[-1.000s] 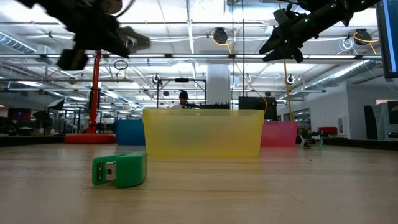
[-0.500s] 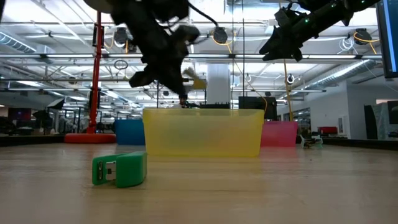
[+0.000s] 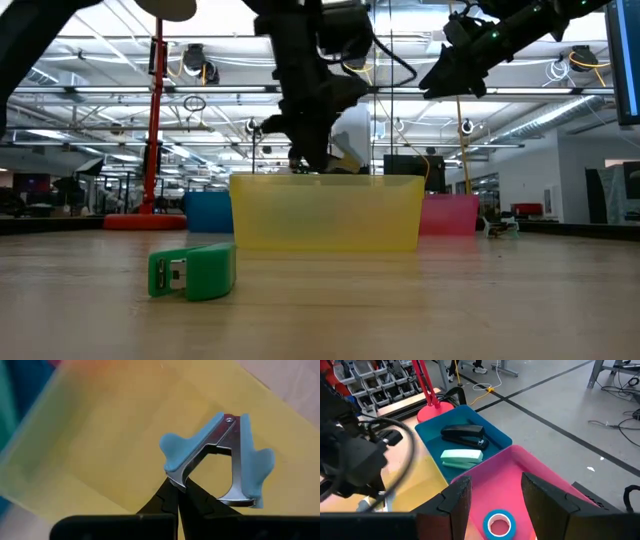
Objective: Pick and place Stapler, Stapler remover, tape
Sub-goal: Put the bottom light blue staple remover into the yellow bin
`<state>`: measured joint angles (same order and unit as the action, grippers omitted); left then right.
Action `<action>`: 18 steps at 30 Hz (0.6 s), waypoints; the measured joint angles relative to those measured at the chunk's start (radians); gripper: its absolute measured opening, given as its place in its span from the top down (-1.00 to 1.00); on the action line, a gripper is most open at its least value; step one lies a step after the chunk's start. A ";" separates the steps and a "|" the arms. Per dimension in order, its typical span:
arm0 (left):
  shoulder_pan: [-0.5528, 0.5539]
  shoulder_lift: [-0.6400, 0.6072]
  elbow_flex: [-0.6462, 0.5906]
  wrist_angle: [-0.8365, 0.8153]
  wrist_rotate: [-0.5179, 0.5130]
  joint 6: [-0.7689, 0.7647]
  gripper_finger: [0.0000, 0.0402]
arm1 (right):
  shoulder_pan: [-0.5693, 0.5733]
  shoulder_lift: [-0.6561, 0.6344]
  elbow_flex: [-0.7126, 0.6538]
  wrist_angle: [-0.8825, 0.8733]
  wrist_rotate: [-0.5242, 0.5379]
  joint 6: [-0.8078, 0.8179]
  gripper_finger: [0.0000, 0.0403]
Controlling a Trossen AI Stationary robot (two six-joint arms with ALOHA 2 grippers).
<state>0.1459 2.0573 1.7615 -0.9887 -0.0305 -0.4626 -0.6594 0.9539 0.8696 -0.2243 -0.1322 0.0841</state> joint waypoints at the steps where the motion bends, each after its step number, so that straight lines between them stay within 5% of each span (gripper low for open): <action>1: 0.010 0.014 0.019 -0.015 0.034 -0.015 1.00 | 0.000 0.000 0.000 -0.003 0.000 0.000 0.18; 11: 0.097 0.094 0.075 -0.247 0.197 -0.147 1.00 | 0.000 0.000 0.000 -0.016 0.000 -0.021 0.18; 18: 0.118 0.096 0.076 -0.258 0.233 -0.196 1.00 | 0.000 0.000 0.000 -0.016 0.000 -0.021 0.18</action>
<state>0.2636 2.1536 1.8378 -1.2465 0.2030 -0.6581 -0.6591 0.9539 0.8696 -0.2405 -0.1322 0.0628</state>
